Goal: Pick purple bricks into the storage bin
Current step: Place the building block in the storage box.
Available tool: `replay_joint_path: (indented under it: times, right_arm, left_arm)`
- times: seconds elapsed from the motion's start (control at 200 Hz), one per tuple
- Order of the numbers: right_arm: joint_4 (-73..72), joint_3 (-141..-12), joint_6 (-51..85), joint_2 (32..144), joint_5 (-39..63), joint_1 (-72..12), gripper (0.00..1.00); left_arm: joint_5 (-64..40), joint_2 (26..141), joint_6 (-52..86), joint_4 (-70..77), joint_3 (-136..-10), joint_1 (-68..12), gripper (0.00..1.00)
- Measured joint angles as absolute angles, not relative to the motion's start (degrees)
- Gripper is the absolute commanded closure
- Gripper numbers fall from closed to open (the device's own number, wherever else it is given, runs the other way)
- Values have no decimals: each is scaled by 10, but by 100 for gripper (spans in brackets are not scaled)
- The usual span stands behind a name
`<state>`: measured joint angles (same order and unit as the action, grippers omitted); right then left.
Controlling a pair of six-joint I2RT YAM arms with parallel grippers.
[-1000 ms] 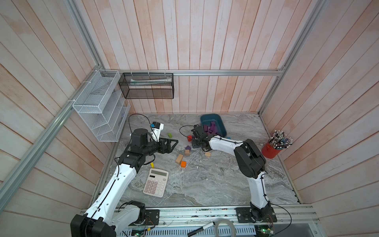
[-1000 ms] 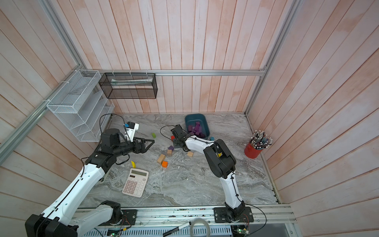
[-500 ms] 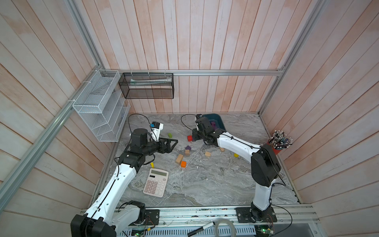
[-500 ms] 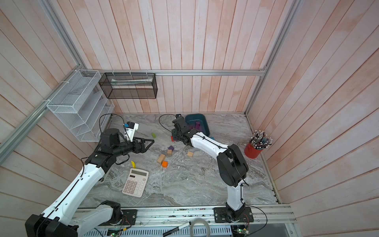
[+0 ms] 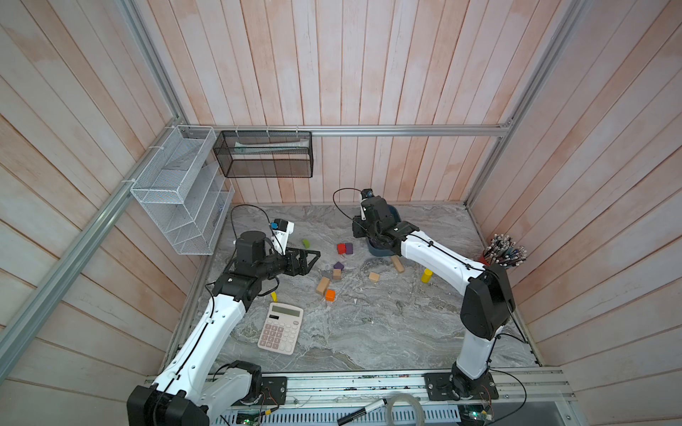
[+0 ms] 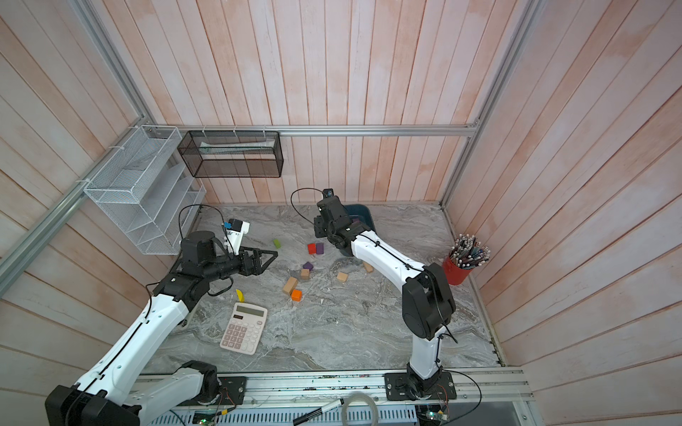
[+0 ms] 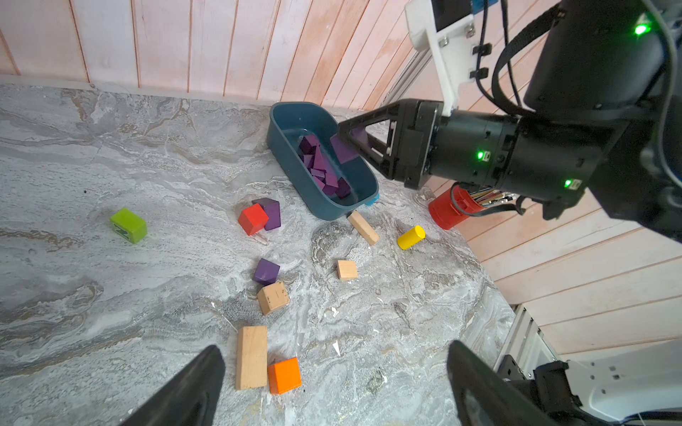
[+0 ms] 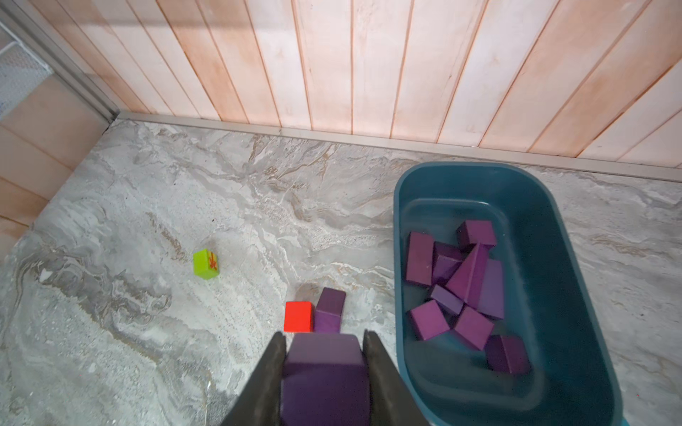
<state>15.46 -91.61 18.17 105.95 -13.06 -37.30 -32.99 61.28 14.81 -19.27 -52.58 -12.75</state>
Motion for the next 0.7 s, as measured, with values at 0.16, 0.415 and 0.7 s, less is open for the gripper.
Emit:
replay_joint_path:
  times: [0.16,0.415,0.7]
  right_arm:
    - [155,-922,176,1060,-130,-336,71]
    - [152,-943,150,1086,-145,-263,71]
    - [151,-1004,111,1205,-186,-215,71]
  left_arm:
    - [-330,613,148,-193,-526,-128,5]
    - [-330,613,152,-193,-526,-128,5]
    - [-330,613,153,-193,-526,-128,5]
